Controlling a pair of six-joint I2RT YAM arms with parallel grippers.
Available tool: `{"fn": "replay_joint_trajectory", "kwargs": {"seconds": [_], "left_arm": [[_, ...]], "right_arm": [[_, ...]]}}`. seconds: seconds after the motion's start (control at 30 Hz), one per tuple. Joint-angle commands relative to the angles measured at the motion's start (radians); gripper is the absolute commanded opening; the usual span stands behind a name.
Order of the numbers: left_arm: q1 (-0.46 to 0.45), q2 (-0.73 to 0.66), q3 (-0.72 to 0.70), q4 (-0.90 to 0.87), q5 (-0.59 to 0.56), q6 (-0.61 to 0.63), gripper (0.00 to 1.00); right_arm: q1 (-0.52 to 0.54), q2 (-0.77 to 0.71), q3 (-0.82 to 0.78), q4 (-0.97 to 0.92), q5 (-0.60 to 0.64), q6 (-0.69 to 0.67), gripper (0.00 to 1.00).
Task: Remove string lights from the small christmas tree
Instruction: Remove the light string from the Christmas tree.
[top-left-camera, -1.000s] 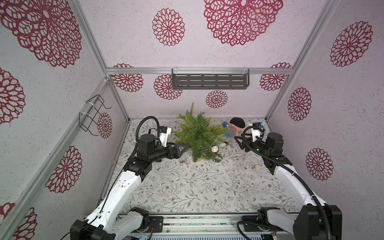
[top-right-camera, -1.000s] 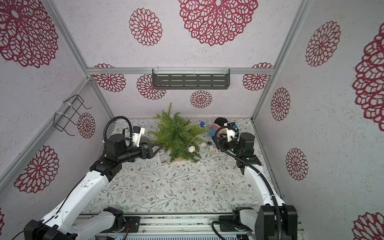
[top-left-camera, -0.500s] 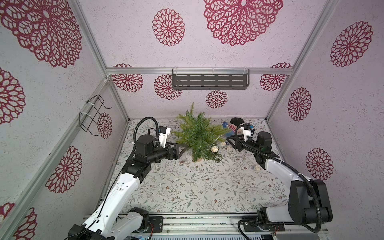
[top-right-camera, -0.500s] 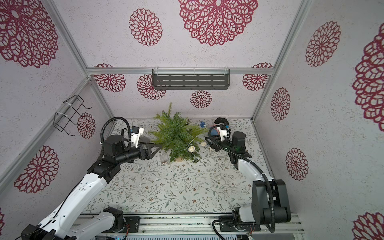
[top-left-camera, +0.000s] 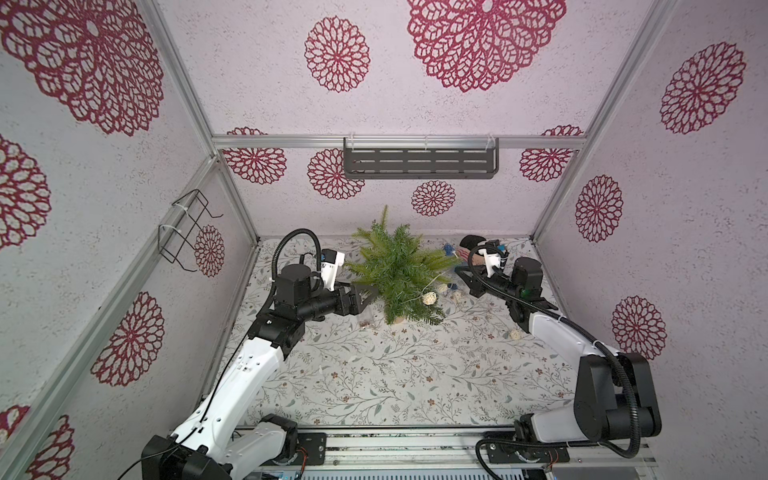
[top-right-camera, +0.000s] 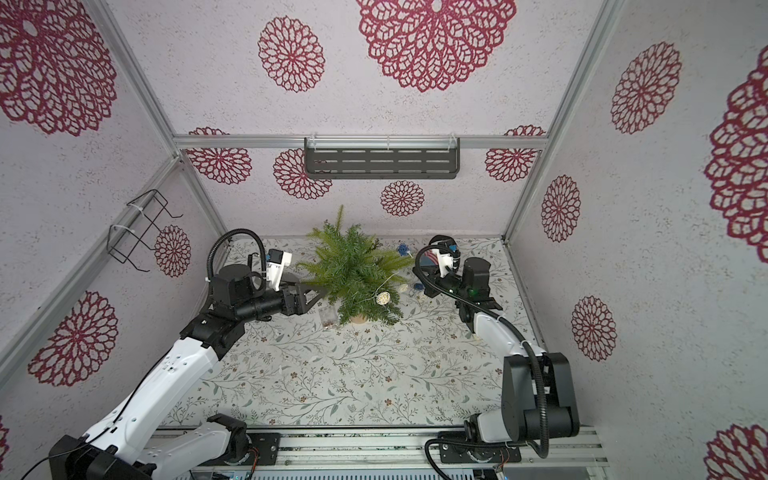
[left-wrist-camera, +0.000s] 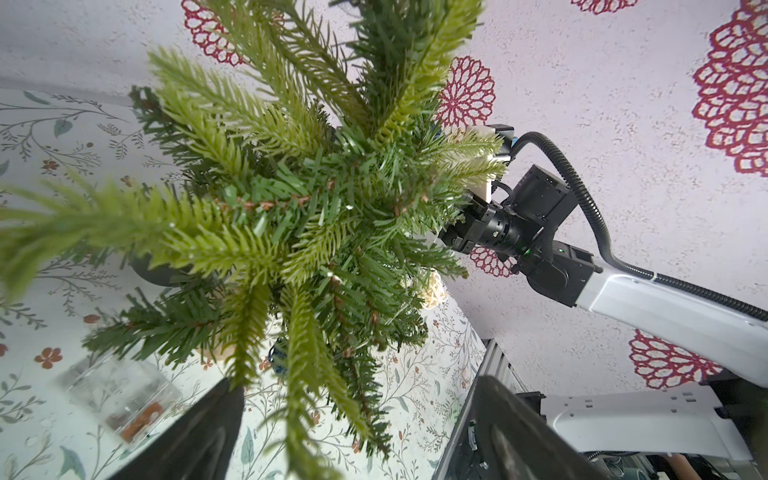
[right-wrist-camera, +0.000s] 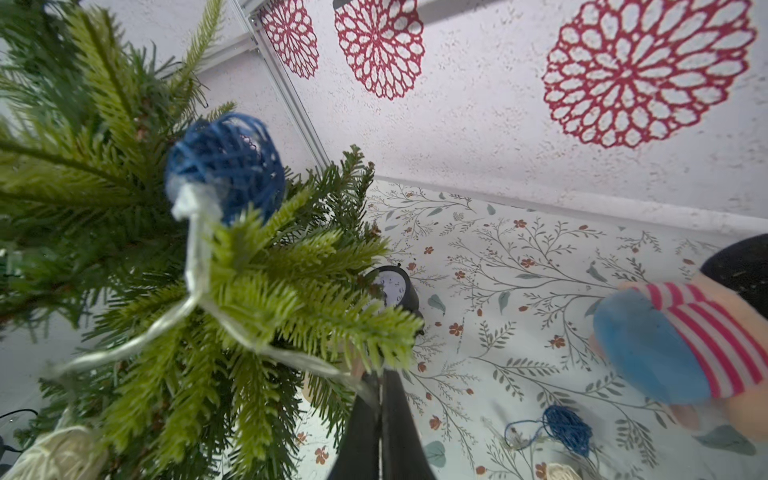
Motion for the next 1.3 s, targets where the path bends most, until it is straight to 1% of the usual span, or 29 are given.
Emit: {"fn": "replay_joint_trajectory", "kwargs": {"seconds": [0.0, 0.27, 0.53, 0.7, 0.83, 1.0, 1.17, 1.27], "left_arm": [[-0.007, 0.012, 0.029, 0.028, 0.013, 0.0, 0.91], [-0.01, 0.031, 0.05, 0.055, 0.015, -0.013, 0.91], [-0.015, 0.024, 0.056, 0.059, 0.018, -0.05, 0.91], [-0.015, -0.006, 0.042, 0.022, -0.024, -0.087, 0.9], [-0.016, -0.026, 0.025, 0.003, -0.038, -0.109, 0.9], [-0.018, -0.045, -0.008, -0.007, -0.082, -0.141, 0.9], [-0.017, -0.057, -0.084, 0.011, -0.14, -0.195, 0.9], [-0.018, -0.068, -0.132, 0.067, -0.141, -0.244, 0.89]], "right_arm": [[0.002, -0.087, 0.014, -0.042, 0.043, -0.049, 0.0], [0.003, -0.124, 0.129, -0.196, 0.153, -0.116, 0.0], [0.003, -0.153, 0.245, -0.305, 0.177, -0.16, 0.0], [0.004, -0.197, 0.27, -0.341, 0.185, -0.164, 0.0], [0.007, -0.223, 0.288, -0.359, 0.17, -0.16, 0.0], [0.021, -0.258, 0.315, -0.409, 0.169, -0.165, 0.0], [0.047, -0.318, 0.318, -0.453, 0.167, -0.155, 0.0], [0.076, -0.352, 0.316, -0.508, 0.181, -0.161, 0.0]]}}
